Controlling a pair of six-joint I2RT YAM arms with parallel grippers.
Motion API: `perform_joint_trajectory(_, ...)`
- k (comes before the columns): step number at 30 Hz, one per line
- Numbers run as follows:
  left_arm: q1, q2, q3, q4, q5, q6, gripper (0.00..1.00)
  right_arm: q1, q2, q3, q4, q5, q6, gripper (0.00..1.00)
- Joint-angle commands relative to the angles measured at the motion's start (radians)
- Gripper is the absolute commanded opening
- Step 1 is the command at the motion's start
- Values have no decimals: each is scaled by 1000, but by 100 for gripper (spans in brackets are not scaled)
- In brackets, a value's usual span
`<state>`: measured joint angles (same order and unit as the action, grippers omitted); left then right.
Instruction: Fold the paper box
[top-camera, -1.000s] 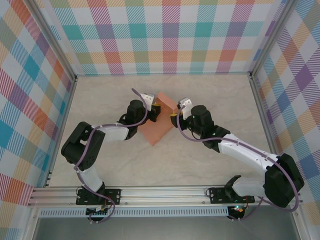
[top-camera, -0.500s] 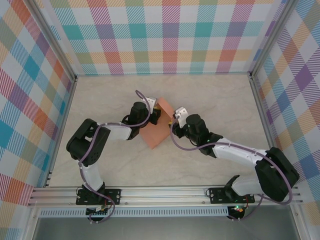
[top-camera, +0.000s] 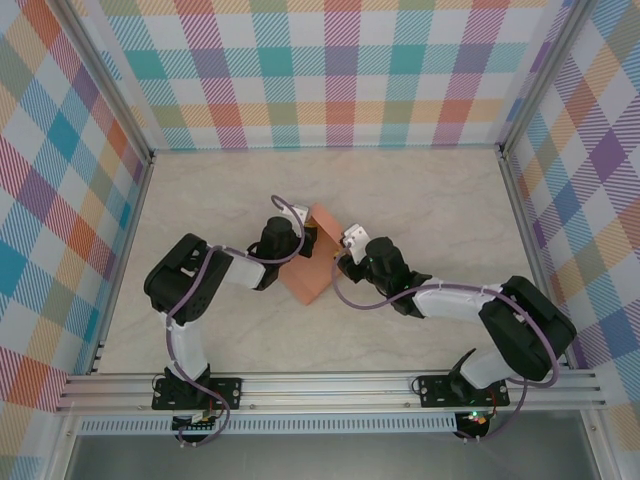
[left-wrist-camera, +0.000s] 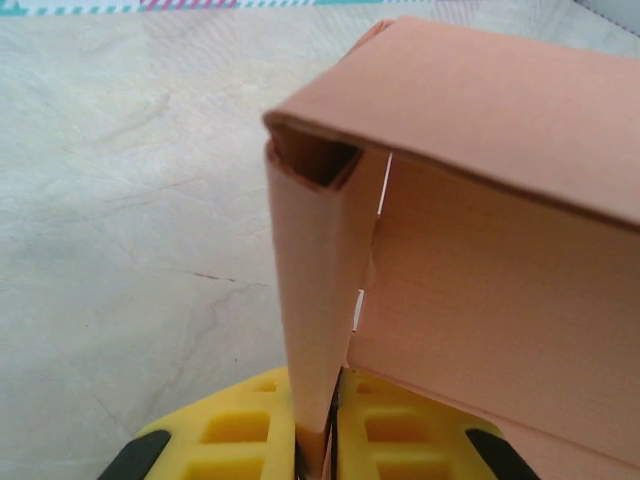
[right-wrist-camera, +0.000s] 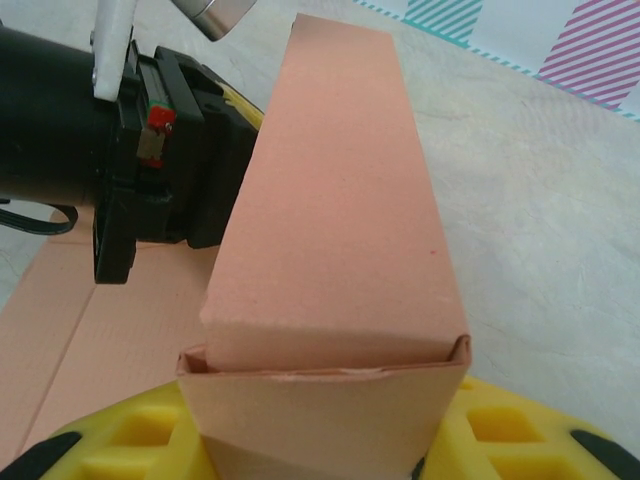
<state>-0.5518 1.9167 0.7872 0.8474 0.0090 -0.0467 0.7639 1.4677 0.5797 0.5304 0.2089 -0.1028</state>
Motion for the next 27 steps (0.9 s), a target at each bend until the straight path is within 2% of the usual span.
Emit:
perform_joint_trajectory(1,-48,36,-18,239,17,-21,14,50,47,-44,-36,-157,-29,27)
perform_joint_trajectory(7,-47,30,-24,240,6,-22,19,-6,-1,-109,-26,-158,-36,29)
perform_joint_trajectory(10,-43,15,-25,211,-28,-33,33,-46,-38,-123,-45,-168,-38,29)
perform_joint_trajectory(13,-31,1,-23,177,10,-42,45,-63,-42,-127,-38,-186,-35,30)
perform_joint_trajectory(17,-8,-35,-50,185,53,-64,56,-63,-27,-119,-30,-155,-30,29)
perform_joint_trajectory(27,44,-234,-139,168,190,-132,65,-63,8,-116,-14,-150,-37,31)
